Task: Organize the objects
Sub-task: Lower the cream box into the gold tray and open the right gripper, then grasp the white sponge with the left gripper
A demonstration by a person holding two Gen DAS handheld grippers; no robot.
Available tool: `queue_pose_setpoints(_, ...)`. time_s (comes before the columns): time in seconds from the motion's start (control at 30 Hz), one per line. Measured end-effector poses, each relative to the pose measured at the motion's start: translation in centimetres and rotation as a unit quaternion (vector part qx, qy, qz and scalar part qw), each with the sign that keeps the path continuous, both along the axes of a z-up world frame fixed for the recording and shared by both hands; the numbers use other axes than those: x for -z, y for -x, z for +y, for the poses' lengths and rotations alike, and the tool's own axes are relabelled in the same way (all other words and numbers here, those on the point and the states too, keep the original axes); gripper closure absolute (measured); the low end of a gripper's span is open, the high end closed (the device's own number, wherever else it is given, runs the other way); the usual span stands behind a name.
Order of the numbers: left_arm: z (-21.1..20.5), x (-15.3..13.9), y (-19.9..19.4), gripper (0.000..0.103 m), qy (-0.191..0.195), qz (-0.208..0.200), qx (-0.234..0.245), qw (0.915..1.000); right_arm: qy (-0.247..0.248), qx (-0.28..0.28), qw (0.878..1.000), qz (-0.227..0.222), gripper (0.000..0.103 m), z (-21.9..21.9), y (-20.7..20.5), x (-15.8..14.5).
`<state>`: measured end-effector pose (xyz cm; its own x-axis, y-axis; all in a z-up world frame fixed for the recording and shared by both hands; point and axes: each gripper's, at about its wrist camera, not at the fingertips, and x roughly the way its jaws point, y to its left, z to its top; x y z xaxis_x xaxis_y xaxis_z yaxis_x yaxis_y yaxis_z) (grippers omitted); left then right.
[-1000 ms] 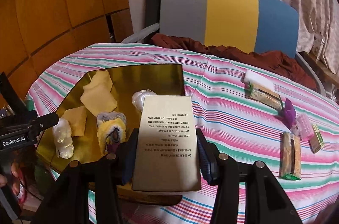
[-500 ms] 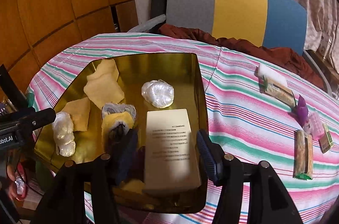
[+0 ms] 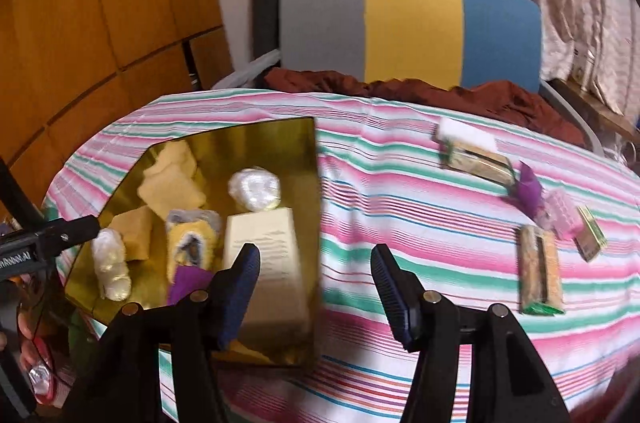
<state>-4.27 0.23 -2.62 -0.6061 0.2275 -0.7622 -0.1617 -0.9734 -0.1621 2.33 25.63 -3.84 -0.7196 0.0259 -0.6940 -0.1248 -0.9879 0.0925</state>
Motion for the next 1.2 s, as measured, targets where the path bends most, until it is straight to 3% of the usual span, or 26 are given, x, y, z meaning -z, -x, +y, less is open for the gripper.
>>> queue_pose_setpoints(0.27, 4.6, -2.2, 1.0, 0.014, 0.006, 0.013, 0.071, 0.9974, 0.005, 0.095, 0.995, -0.042, 0.045, 6.9, -2.3, 1.3)
queue_pose_setpoints(0.4, 9.6, -3.9, 1.8, 0.014, 0.042, 0.028, 0.15, 0.9873, 0.013, 0.122, 0.99, -0.074, 0.045, 10.4, -2.9, 1.3)
queue_pose_setpoints(0.57, 18.0, -6.1, 2.5, 0.013, 0.087, 0.052, 0.281, 0.9542, 0.021, 0.127, 0.987, -0.098, 0.044, 13.9, -3.2, 0.2)
queue_pose_setpoints(0.7, 24.7, -6.6, 4.2, 0.013, 0.107, 0.047, 0.353, 0.9282, 0.018, 0.117, 0.988, -0.104, 0.039, 16.3, -2.9, -0.5)
queue_pose_setpoints(0.8, 29.3, -6.0, 6.6, 0.015, 0.134, 0.041, 0.377, 0.9158, 0.006, 0.109, 0.988, -0.107, 0.037, 18.4, -2.3, 0.0)
queue_pose_setpoints(0.87, 32.0, -5.3, 8.0, 0.022, 0.156, 0.041, 0.396, 0.904, 0.034, 0.114, 0.987, -0.106, 0.037, 19.7, -2.2, 0.8)
queue_pose_setpoints(1.0, 36.1, -3.1, 11.2, 0.027, 0.205, 0.037, 0.425, 0.8812, 0.082, 0.108, 0.985, -0.109, 0.037, 20.8, -1.8, 2.2)
queue_pose_setpoints(1.07, 37.8, -2.0, 13.0, 0.029, 0.216, 0.023, 0.434, 0.8743, 0.086, 0.106, 0.985, -0.106, 0.037, 20.9, -1.6, 2.2)
queue_pose_setpoints(1.2, 40.5, -0.1, 15.9, 0.029, 0.239, 0.034, 0.445, 0.8626, 0.087, 0.097, 0.987, -0.098, 0.037, 20.7, -1.6, 2.0)
